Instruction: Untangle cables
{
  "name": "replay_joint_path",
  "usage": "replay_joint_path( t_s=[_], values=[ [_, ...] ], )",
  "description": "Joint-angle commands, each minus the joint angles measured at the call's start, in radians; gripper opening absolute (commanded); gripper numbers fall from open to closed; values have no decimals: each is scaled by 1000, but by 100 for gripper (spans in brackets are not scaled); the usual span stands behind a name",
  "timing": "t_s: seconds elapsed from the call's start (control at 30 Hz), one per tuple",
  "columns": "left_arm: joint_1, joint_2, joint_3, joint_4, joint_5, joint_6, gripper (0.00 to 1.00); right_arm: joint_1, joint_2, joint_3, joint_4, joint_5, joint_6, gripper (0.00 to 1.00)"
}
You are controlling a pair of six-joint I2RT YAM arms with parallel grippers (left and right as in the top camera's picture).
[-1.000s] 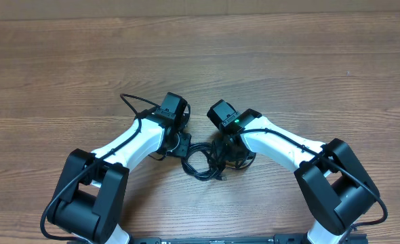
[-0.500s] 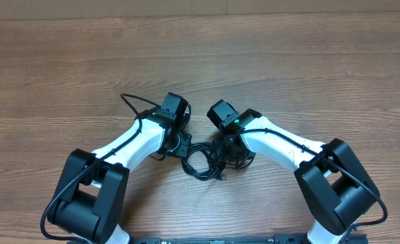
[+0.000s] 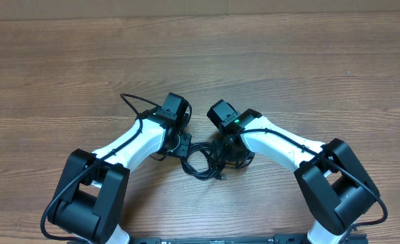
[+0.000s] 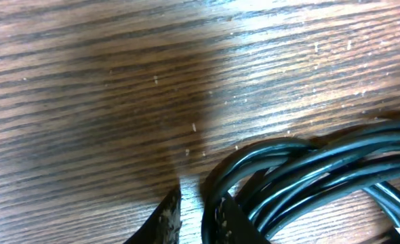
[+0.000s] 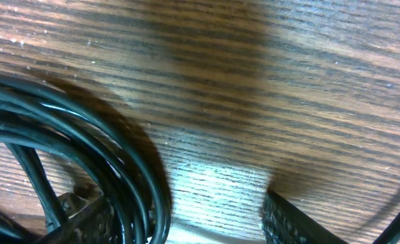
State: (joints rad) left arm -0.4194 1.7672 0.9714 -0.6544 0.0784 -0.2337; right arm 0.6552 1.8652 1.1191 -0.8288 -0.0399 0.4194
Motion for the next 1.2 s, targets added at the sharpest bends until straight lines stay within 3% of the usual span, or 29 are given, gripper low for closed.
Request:
replay_joint_path(
  t_s=[0.0, 0.33, 0.67, 0.93, 1.03, 1.17],
  values=[
    [6, 61, -54, -26, -108, -23, 18, -10, 61, -52, 16, 50, 0, 62],
    [7, 61, -55, -50, -193, -111, 19, -10, 61, -52, 16, 50, 0, 63],
    [6, 61, -55, -48, -192, -111, 21, -10, 61, -52, 17, 47, 0, 63],
    [6, 61, -55, -33, -165, -90, 20, -10, 61, -52, 32, 46, 0, 68],
    [6, 61, -55, -35, -117, -57, 20, -10, 61, -52, 43, 35, 4, 59],
    [6, 61, -55, -37, -111, -58, 20, -10, 61, -52, 39, 16, 3, 53]
  ],
)
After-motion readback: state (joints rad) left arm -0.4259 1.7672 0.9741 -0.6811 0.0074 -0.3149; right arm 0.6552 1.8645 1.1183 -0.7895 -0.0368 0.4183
